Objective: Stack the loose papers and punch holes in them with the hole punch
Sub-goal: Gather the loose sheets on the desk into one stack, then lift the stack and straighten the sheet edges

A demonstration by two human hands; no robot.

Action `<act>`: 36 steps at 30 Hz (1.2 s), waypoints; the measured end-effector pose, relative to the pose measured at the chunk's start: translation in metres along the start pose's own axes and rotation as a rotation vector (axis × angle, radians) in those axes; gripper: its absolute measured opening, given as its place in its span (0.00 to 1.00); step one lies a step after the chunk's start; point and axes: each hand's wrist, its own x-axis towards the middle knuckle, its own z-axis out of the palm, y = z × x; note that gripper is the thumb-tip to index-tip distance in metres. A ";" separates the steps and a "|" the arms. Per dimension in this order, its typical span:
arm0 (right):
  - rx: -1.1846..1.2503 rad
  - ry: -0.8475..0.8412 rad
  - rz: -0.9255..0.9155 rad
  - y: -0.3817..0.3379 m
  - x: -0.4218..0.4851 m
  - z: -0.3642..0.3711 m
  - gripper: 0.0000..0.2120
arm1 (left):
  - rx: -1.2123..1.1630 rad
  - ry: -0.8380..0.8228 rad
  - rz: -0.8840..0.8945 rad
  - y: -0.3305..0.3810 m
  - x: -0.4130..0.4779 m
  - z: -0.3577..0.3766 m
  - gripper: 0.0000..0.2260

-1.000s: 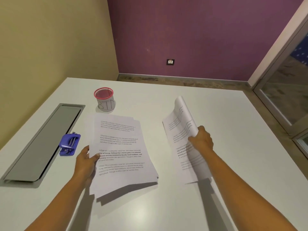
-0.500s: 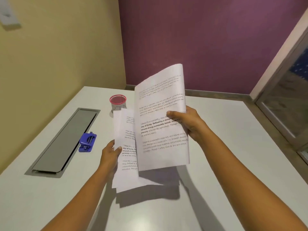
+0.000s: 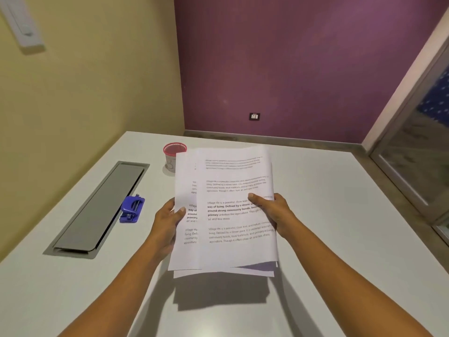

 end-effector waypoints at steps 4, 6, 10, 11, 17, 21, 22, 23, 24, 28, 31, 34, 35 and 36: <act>-0.057 0.013 0.030 0.000 -0.001 0.001 0.34 | -0.006 -0.021 -0.006 0.000 -0.001 0.004 0.10; -0.071 0.059 -0.010 0.002 0.001 0.003 0.32 | -0.003 -0.013 -0.014 0.000 -0.001 0.007 0.10; -0.059 0.132 -0.056 0.008 0.004 0.006 0.29 | 0.014 0.038 -0.033 -0.001 0.002 0.010 0.09; -0.078 0.137 -0.058 0.009 0.004 0.006 0.31 | 0.018 0.060 -0.055 0.000 0.003 0.009 0.12; -0.169 0.086 -0.082 0.011 0.006 0.000 0.26 | 0.222 0.086 -0.093 0.006 0.010 0.003 0.11; -0.211 0.103 -0.119 0.009 0.008 -0.003 0.08 | 0.274 0.177 0.007 0.014 0.013 0.010 0.16; -0.216 0.103 -0.147 0.008 0.008 -0.004 0.06 | 0.276 0.186 0.039 0.016 0.015 0.010 0.16; -0.214 0.098 -0.182 0.006 0.008 -0.006 0.05 | 0.271 0.186 0.071 0.018 0.017 0.011 0.16; -0.204 0.089 -0.221 0.006 0.008 -0.007 0.04 | 0.262 0.175 0.101 0.020 0.019 0.011 0.15; -0.155 0.083 -0.347 0.009 0.008 -0.012 0.04 | 0.220 0.126 0.180 0.019 0.023 0.012 0.14; -0.127 0.137 -0.392 0.017 0.009 -0.014 0.03 | 0.231 0.134 0.212 0.009 0.024 0.012 0.12; -0.135 0.204 -0.399 0.028 0.012 -0.016 0.03 | 0.274 0.192 0.231 -0.002 0.025 0.013 0.11; -0.141 0.212 -0.395 0.032 0.012 -0.017 0.03 | 0.279 0.208 0.231 -0.005 0.025 0.013 0.11; -0.147 0.216 -0.388 0.036 0.013 -0.017 0.02 | 0.286 0.215 0.227 -0.008 0.026 0.013 0.11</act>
